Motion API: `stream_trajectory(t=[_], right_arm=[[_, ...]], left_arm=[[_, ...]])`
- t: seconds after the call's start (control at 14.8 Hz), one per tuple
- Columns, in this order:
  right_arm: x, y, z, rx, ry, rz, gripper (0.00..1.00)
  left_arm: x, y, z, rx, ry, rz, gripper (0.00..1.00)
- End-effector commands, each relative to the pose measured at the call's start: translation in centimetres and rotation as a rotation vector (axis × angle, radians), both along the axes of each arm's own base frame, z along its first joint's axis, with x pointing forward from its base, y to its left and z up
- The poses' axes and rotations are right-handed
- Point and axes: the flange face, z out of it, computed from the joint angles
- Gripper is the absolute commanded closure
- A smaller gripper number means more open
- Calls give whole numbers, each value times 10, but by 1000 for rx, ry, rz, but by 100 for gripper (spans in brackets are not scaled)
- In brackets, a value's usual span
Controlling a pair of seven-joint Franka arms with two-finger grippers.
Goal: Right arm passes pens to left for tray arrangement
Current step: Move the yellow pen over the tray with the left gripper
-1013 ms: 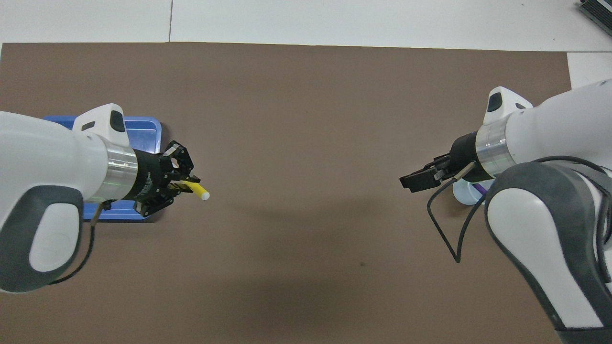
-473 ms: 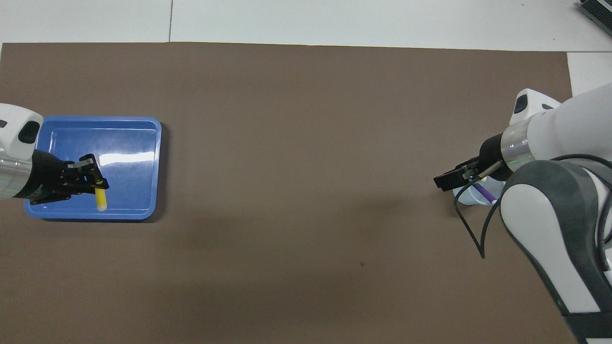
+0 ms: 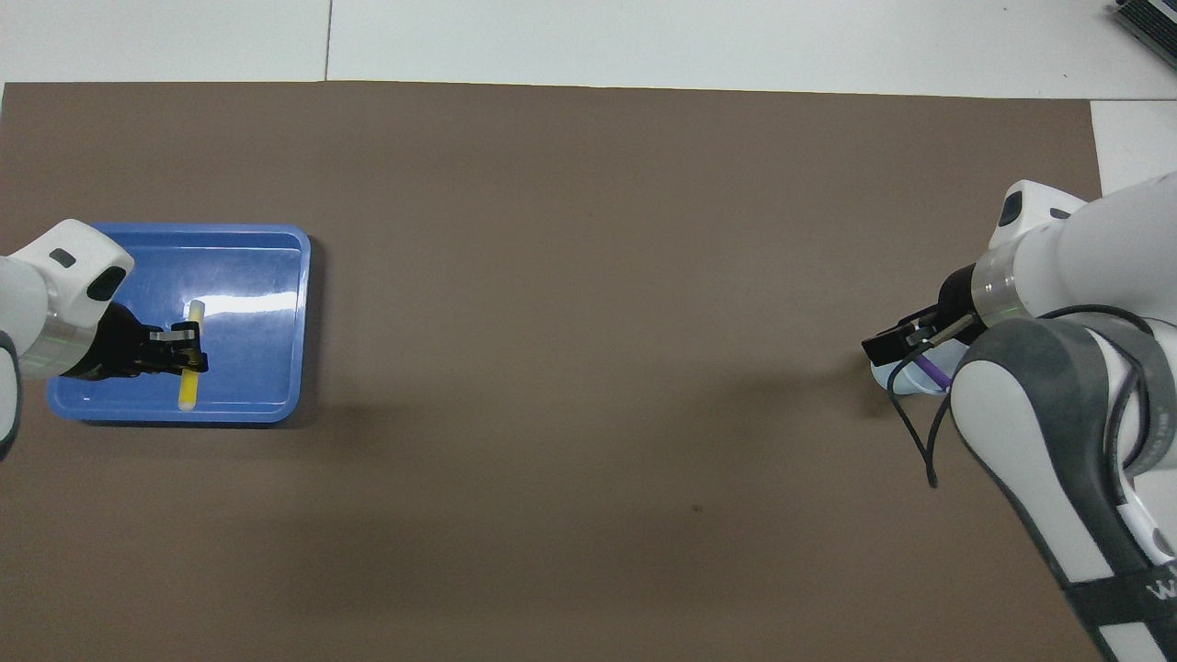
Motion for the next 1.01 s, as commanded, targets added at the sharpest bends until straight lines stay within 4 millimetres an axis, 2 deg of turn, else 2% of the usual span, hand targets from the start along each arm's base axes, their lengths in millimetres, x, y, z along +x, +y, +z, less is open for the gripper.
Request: stream_trajectory(t=[0.0,0.2,0.41,0.68,0.74,0.95], right_arm=[[2,-9,-10,-42,-15,-9,0],[9,-18,-23,-64,-19,-9,0],[12,-24,-28,-90,-24,-1,0],[12,-26,-50,-105,-36,9,1],[12,-28,-56,-113,-38,13,1],[14,-34,-66,-116,-28,2,3]], left_arm=[[15,3,-41,21,-40,-80,100],[29,-4,-80,23,-53,-141,100],[39,2,-100,25,-69,-184,100],[42,4,-104,27,-88,-179,100],[43,4,-113,28,-85,-178,100],[45,4,-117,29,-87,-176,100]])
